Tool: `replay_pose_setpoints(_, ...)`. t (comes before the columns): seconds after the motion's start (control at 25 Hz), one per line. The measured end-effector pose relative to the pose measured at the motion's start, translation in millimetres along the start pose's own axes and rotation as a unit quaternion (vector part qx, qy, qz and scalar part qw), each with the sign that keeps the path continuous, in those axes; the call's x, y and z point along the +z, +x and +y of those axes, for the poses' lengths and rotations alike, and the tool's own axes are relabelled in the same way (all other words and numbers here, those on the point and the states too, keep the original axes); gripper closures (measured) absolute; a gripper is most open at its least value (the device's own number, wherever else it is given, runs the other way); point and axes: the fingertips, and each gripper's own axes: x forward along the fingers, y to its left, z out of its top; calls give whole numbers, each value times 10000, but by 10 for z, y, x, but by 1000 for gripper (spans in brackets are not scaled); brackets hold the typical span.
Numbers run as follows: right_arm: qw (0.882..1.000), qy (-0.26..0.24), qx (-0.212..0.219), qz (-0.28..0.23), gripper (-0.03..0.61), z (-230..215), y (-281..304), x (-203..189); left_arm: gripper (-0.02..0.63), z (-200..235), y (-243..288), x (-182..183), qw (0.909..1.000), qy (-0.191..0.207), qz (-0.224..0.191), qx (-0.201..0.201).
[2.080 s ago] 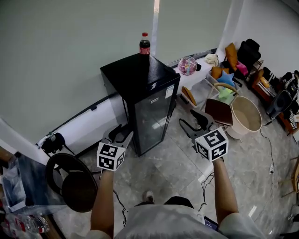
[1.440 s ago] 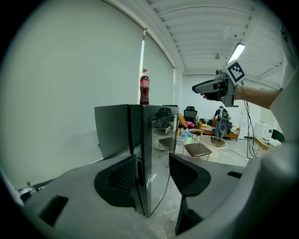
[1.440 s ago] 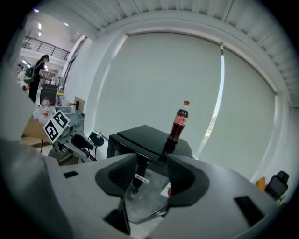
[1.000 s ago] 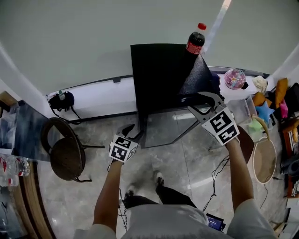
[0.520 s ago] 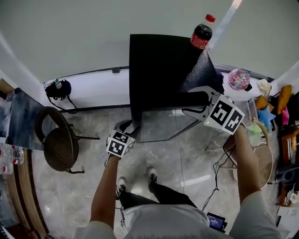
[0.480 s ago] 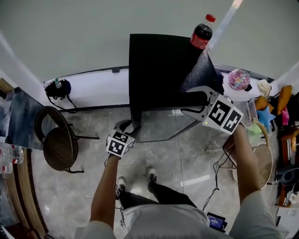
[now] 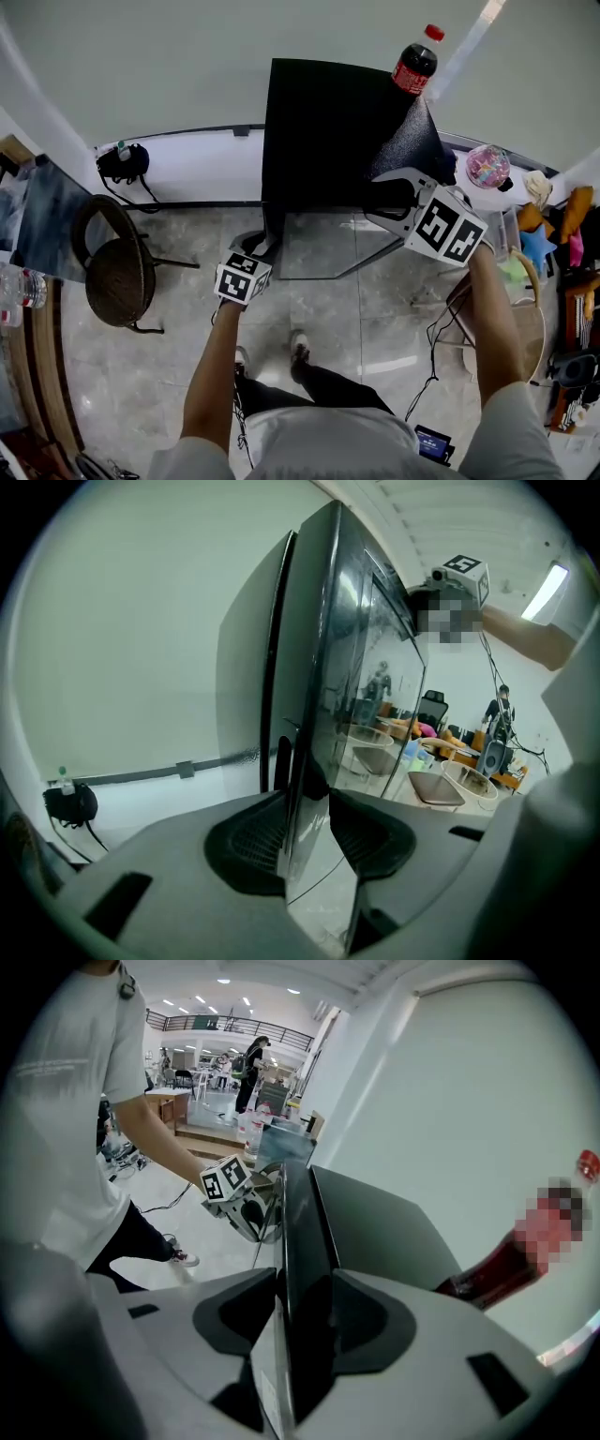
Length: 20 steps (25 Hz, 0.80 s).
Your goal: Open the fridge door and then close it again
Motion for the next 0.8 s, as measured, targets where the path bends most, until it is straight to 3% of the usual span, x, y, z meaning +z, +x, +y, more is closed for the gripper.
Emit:
replay_pose_setpoints(0.28,9991,201,43,-377,396,-4,-22,-1,480,-10,5,25,9991,-32,-286,318)
replay_pose_setpoints(0.48,9988,170,29,-461,388,30,-3,9,482,-15,-19,-7,9994,-51,-113,310)
replay_pose_setpoints(0.8,9988,78,46,-481,394,36,-15,14,485,-30,-27,-1,9986,-200,-226,439)
